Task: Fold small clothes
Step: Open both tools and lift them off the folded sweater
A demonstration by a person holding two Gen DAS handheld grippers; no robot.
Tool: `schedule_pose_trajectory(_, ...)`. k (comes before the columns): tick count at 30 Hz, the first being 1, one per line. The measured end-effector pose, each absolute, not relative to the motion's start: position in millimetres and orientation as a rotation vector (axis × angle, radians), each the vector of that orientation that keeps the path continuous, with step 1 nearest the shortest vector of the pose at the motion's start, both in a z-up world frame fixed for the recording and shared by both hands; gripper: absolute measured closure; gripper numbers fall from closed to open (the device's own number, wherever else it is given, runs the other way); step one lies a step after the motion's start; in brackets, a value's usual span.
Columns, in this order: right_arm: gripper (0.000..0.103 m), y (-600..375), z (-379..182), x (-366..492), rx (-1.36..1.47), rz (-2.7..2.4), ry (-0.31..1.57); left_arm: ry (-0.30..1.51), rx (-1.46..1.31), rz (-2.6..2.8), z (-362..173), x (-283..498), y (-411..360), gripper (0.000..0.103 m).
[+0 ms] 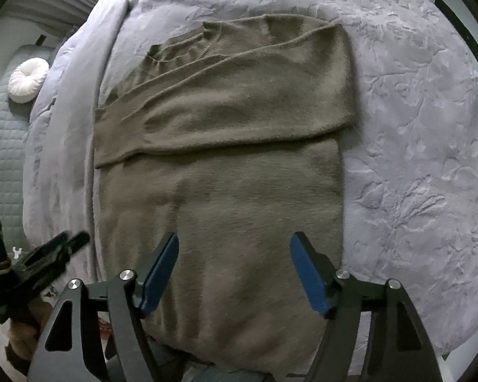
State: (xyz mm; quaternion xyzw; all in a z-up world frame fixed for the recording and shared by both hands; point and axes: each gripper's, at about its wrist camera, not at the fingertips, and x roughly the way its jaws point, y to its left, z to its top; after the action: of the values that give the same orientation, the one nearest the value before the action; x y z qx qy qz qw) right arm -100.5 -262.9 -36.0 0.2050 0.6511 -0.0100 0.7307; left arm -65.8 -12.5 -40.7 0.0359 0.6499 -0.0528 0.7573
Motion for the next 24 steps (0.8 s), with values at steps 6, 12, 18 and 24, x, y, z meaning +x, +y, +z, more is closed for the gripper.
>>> schedule_pose_trajectory(6,0.022,-261.8,-28.4,-104.0,0.463,-0.015,1.415,1.396,0.101,-0.065,-31.0,-71.1,-10.1,0.001)
schedule_pose_trajectory(12,0.014,-256.5,-15.7,-110.8,0.414,0.003,1.359,1.405,0.093,-0.047,-25.5,-72.0,-7.8,0.001)
schedule_pose_trajectory(18,0.014,-249.6,-19.7,-111.9,0.435,0.059,1.369,1.401,0.097,-0.028,-22.7,-79.0,-7.2,0.001)
schedule_pose_trajectory(24,0.014,-245.4,-25.3,-113.0,0.454,0.09,1.4,1.41,0.096,-0.006,-23.0,-86.6,-4.1,0.001)
